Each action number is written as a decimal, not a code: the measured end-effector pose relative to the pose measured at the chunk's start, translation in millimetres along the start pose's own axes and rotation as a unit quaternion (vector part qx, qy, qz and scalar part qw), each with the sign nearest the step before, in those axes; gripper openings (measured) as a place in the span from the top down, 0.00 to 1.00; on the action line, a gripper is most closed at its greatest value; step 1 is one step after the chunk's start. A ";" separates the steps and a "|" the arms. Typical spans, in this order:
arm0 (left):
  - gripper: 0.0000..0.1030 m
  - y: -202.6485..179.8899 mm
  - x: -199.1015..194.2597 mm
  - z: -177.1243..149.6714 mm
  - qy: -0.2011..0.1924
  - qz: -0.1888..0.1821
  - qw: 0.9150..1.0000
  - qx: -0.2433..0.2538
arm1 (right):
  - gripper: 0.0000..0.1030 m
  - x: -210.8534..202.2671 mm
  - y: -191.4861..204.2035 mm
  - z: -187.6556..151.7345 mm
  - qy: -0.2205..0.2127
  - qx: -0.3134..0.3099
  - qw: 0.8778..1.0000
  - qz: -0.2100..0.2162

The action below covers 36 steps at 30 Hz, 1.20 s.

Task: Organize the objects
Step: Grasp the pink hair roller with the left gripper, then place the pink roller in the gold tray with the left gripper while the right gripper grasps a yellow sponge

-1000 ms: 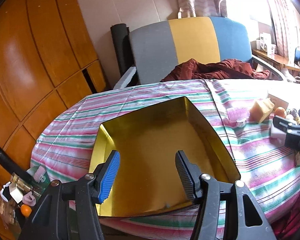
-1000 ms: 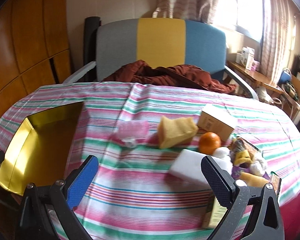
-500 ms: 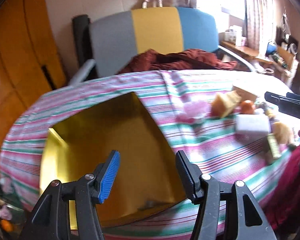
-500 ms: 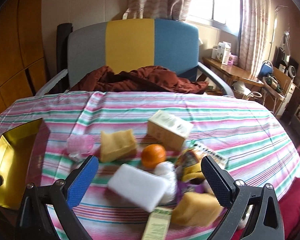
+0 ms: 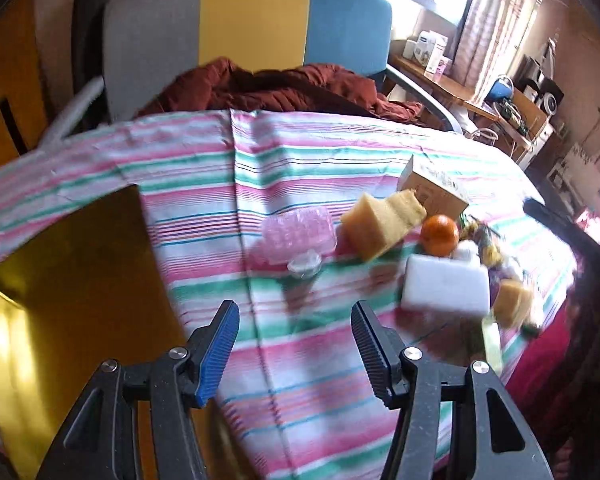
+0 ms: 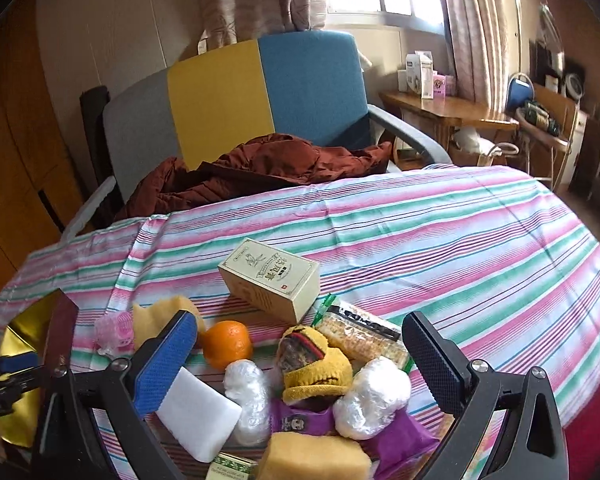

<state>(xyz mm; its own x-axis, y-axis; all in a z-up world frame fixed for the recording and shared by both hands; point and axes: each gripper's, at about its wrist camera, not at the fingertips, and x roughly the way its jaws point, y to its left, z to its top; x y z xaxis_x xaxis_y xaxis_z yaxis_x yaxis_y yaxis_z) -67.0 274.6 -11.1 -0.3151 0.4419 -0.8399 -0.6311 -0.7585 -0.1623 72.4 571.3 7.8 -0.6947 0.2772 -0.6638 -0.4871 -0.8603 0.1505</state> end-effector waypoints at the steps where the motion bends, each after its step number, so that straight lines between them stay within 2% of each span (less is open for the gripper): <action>1: 0.35 -0.8 9.2 5.8 0.006 0.006 1.000 -0.005 | 0.00 -0.1 0.4 -0.3 0.000 0.000 1.000 0.002; 3: 0.23 -0.8 24.3 15.1 0.014 -0.001 1.000 -0.020 | 0.00 -1.1 2.0 -1.0 0.000 -0.002 1.000 0.009; 4: 0.22 -0.2 32.1 19.8 0.020 -0.010 0.999 -0.029 | 0.00 -1.8 3.0 -1.5 0.001 -0.004 1.000 0.012; 11: 0.19 -1.3 78.4 46.8 0.041 -0.001 0.998 -0.051 | 0.00 0.4 14.5 -4.2 0.006 -0.036 0.999 0.017; 14: 0.19 -2.3 95.0 51.9 0.049 0.010 0.998 -0.046 | 0.00 3.0 22.1 -6.1 0.010 -0.056 0.998 0.014; 16: 0.22 -0.3 103.4 54.0 0.050 0.007 0.998 -0.046 | 0.00 4.1 27.6 -8.2 0.012 -0.070 0.997 0.014; 17: 0.32 1.8 107.1 53.7 0.053 0.004 0.997 -0.049 | 0.00 4.9 30.5 -9.2 0.015 -0.077 0.997 0.017; 18: 0.37 4.1 109.7 53.1 0.057 -0.003 0.997 -0.055 | 0.00 5.7 33.2 -10.1 0.018 -0.083 0.996 0.019; 19: 0.36 6.9 110.0 51.5 0.057 -0.013 0.996 -0.063 | 0.00 6.8 37.1 -9.9 0.021 -0.090 0.996 0.019; 24: 0.36 9.5 85.7 42.2 0.029 -0.028 0.997 -0.058 | 0.00 8.3 66.2 -6.3 0.026 -0.119 0.991 0.046; 28: 0.36 19.1 47.3 37.1 -0.008 -0.036 0.997 -0.063 | 0.00 30.3 107.7 -2.0 0.045 -0.165 0.984 0.057; 32: 0.36 33.8 12.9 27.5 -0.034 -0.037 0.996 -0.069 | 0.00 74.2 147.7 -6.5 0.090 -0.219 0.970 0.048; 35: 0.36 57.6 -8.6 16.5 -0.047 -0.032 0.995 -0.085 | 0.01 110.2 159.8 -13.5 0.136 -0.240 0.961 0.035; 36: 0.36 64.6 -13.2 14.3 -0.050 -0.029 0.994 -0.090 | 0.11 117.0 159.8 -15.9 0.149 -0.241 0.958 0.035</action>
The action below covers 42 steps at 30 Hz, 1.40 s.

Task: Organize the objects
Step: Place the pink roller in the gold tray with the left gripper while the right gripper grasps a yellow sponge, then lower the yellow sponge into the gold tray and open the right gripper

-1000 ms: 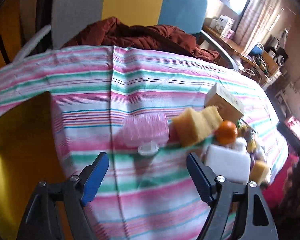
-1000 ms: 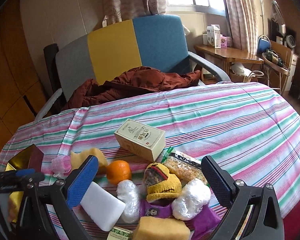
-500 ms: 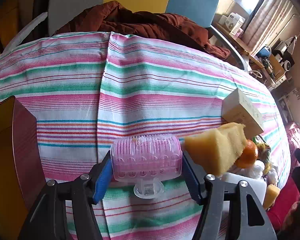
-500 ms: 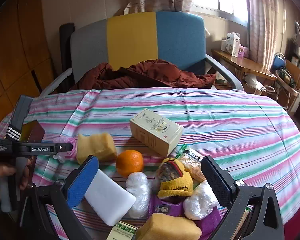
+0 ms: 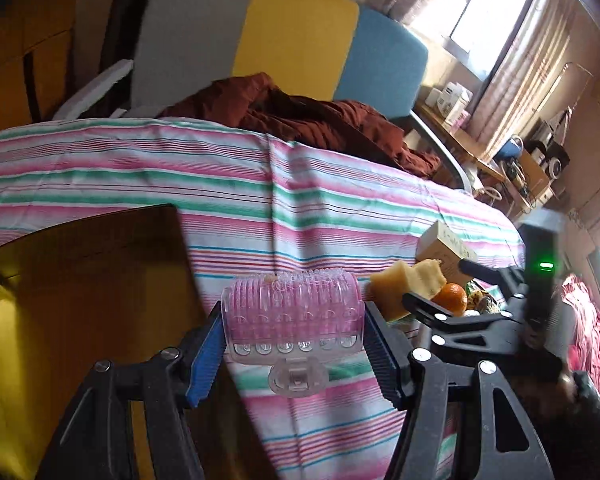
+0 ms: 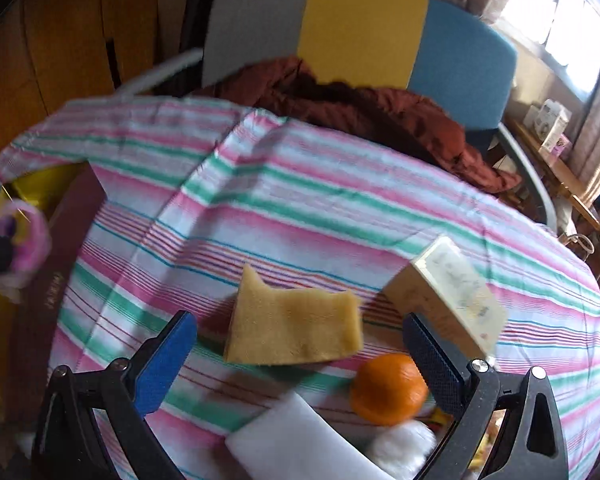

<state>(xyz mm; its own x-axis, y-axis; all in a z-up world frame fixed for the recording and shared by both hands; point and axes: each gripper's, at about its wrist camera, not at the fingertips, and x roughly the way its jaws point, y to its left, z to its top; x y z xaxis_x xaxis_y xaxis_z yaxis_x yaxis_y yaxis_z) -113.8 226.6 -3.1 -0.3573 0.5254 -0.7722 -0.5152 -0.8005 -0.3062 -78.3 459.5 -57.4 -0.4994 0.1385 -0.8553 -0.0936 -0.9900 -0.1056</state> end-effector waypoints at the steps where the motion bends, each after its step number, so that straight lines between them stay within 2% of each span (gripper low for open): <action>1: 0.36 11.7 -9.8 -1.9 -0.006 0.006 1.000 -0.007 | 0.35 2.5 -1.2 -0.7 0.006 0.004 1.000 -0.006; 5: 0.36 59.4 -35.5 -7.8 -0.028 0.049 0.998 -0.023 | 0.35 -25.1 0.0 -1.1 -0.023 0.013 1.000 0.008; 9: 0.36 115.6 -40.6 -6.6 -0.024 0.117 0.992 -0.045 | 0.35 -66.2 19.8 -6.1 -0.059 0.003 0.998 0.027; 14: 0.36 173.6 -36.4 3.6 -0.015 0.191 0.979 -0.063 | 0.35 -108.5 67.9 -16.8 -0.094 -0.030 0.991 0.095; 16: 0.34 191.4 -38.0 5.1 -0.018 0.223 0.972 -0.078 | 0.35 -121.3 93.9 -22.2 -0.101 -0.052 0.985 0.129; 18: 0.22 203.2 -40.4 4.7 -0.013 0.230 0.969 -0.088 | 0.35 -129.1 120.8 -28.8 -0.107 -0.080 0.979 0.154; 20: 0.21 208.8 -48.7 0.7 -0.026 0.231 0.967 -0.101 | 0.35 -132.4 147.5 -33.6 -0.109 -0.108 0.974 0.168; 24: 0.21 203.8 -69.5 -15.9 -0.043 0.206 0.970 -0.119 | 0.34 -122.4 185.0 -41.4 -0.091 -0.134 0.970 0.182; 28: 0.21 183.2 -95.2 -39.9 -0.071 0.190 0.972 -0.119 | 0.30 -107.8 209.7 -48.7 -0.068 -0.154 0.971 0.170; 34: 0.21 161.1 -116.5 -76.4 -0.091 0.186 0.971 -0.120 | 0.18 -106.0 217.9 -59.5 -0.058 -0.166 0.970 0.169; 42: 0.21 150.3 -126.6 -107.2 -0.098 0.182 0.969 -0.132 | 0.10 -118.9 214.0 -71.6 -0.072 -0.136 0.973 0.172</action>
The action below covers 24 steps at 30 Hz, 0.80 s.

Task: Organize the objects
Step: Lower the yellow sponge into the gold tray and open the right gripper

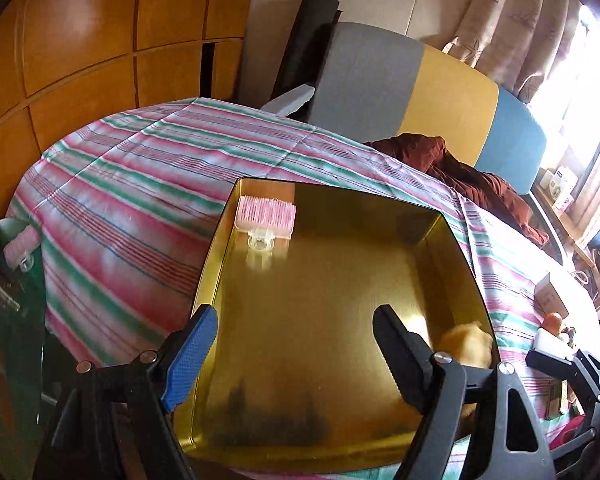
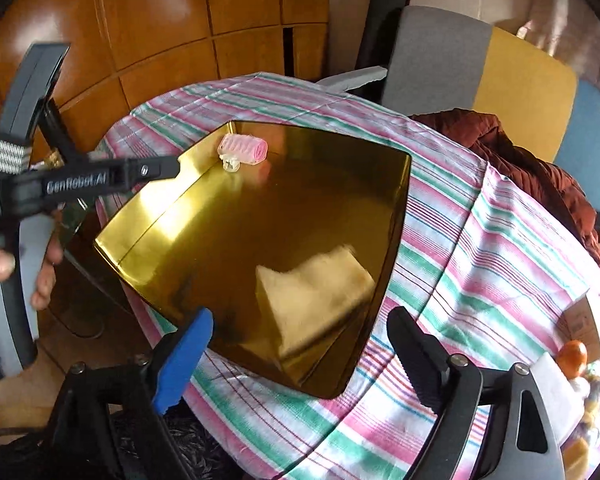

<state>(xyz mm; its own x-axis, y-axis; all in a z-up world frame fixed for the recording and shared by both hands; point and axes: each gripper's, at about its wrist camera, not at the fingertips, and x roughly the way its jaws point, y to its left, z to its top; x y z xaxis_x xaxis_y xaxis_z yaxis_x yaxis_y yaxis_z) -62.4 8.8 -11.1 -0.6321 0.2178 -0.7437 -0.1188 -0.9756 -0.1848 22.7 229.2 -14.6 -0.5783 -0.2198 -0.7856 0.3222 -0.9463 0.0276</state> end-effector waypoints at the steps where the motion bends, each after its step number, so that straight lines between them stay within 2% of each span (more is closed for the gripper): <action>1: 0.21 -0.8 -2.1 -1.9 -0.001 0.000 1.000 0.000 | 0.07 -3.0 -0.2 -1.1 -0.005 0.004 1.000 -0.002; 3: 0.21 -4.2 -7.4 -6.7 -0.005 0.002 1.000 0.000 | 0.01 -7.2 -0.3 -2.3 -0.017 0.011 1.000 -0.009; 9: 0.21 -17.1 -23.1 -17.8 -0.019 0.021 0.999 0.018 | 0.00 -15.8 -1.5 -6.8 -0.040 0.035 0.998 -0.022; 17: 0.21 -38.7 -38.5 -35.2 -0.039 0.070 0.995 0.062 | 0.00 -26.7 -8.0 -12.2 -0.059 0.062 0.995 -0.049; 24: 0.21 -57.1 -39.8 -43.5 -0.037 0.062 0.994 0.085 | 0.00 -38.6 -14.9 -16.7 -0.082 0.072 0.991 -0.077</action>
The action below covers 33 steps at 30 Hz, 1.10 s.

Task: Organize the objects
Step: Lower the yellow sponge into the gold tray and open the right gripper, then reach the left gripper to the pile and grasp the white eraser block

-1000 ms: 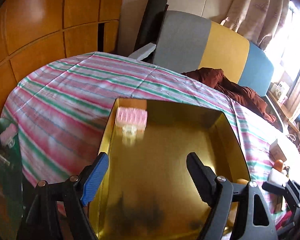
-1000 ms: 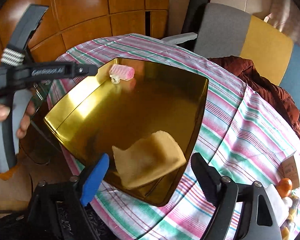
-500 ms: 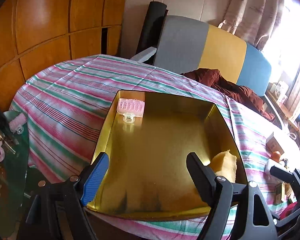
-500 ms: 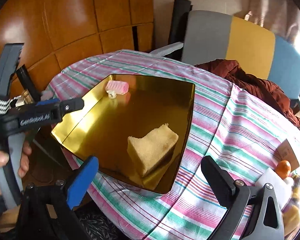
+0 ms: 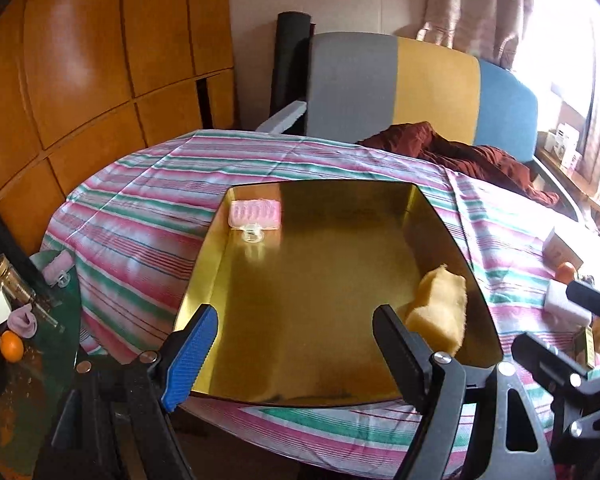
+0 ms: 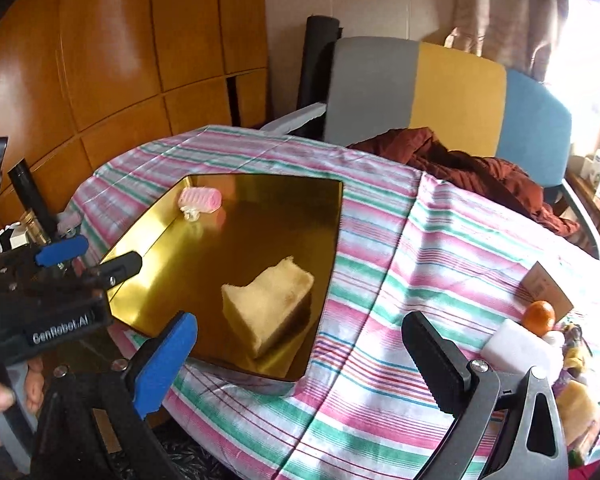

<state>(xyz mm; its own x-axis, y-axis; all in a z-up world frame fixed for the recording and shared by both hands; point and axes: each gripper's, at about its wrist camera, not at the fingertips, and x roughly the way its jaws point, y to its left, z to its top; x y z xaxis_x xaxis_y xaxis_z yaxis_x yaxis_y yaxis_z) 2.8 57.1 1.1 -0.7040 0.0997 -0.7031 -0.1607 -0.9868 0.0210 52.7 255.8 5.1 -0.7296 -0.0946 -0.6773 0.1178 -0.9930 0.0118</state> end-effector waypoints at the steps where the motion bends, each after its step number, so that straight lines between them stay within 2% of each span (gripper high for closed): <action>1: 0.21 -3.2 -1.2 -0.2 -0.002 0.000 1.000 0.006 | 0.00 -1.5 -1.6 -0.7 -0.002 0.001 1.000 -0.004; 7: 0.21 -14.2 -2.0 -2.6 0.002 -0.025 1.000 0.016 | 0.00 -2.4 -14.3 -2.2 -0.004 0.018 1.000 -0.020; 20: 0.21 -36.3 5.0 -10.1 0.025 -0.044 0.998 0.042 | 0.00 -1.8 -52.2 -14.3 -0.002 0.056 0.996 -0.069; 27: 0.20 -55.7 6.6 -11.7 0.031 -0.082 0.994 0.067 | 0.00 -16.6 -110.6 -26.0 0.003 0.102 0.986 -0.129; 33: 0.15 -77.8 2.2 -9.7 0.020 -0.112 0.989 0.089 | 0.00 -48.8 -182.5 -36.4 0.002 0.156 0.969 -0.190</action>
<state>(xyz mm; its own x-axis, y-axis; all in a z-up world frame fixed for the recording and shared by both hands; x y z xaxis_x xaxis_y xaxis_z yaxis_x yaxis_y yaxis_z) 20.5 132.8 -8.9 -0.6093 0.3054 -0.7318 -0.4322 -0.9016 -0.0165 91.4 444.2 9.2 -0.6783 0.2810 -0.6790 -0.3677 -0.9298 -0.0174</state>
